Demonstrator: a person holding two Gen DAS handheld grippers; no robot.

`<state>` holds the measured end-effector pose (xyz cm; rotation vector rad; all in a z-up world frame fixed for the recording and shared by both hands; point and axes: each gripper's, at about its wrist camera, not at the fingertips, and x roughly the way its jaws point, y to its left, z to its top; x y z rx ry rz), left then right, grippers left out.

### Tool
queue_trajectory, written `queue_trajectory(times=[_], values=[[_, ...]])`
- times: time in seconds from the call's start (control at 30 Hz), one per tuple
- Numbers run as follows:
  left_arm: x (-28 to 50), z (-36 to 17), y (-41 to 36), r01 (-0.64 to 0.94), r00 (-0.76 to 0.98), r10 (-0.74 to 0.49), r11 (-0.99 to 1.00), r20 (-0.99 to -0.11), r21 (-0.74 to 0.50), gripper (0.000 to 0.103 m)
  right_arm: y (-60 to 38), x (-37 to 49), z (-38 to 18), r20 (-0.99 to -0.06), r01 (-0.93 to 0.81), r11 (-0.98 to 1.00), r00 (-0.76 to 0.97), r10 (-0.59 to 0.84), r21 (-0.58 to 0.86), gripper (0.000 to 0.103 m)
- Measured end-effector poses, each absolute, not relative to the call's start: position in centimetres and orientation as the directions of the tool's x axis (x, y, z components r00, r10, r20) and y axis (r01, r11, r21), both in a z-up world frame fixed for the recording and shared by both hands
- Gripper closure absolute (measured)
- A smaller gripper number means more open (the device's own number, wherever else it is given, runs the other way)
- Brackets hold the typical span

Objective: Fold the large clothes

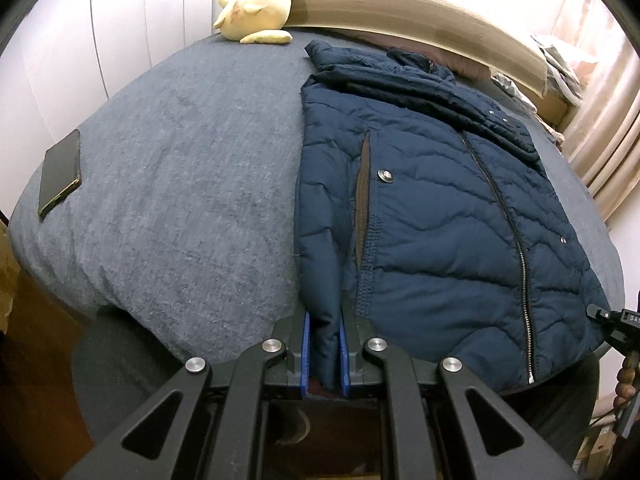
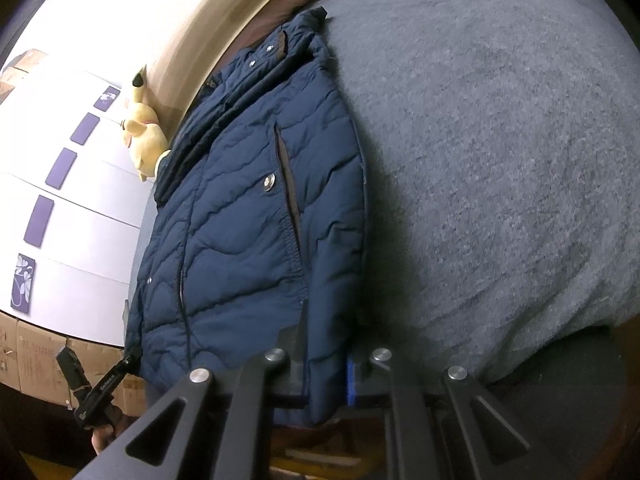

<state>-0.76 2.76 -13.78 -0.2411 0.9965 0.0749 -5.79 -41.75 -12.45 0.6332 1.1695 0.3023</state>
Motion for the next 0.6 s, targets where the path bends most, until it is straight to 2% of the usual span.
queue_trajectory(times=[0.6], values=[[-0.8,-12.6,3.0,-0.172,0.564,-0.060,0.967,-0.824,-0.188,0.092,-41.2,-5.7,-11.5,-0.752,0.067,0.794,0.379,0.540,0.604,0.091]])
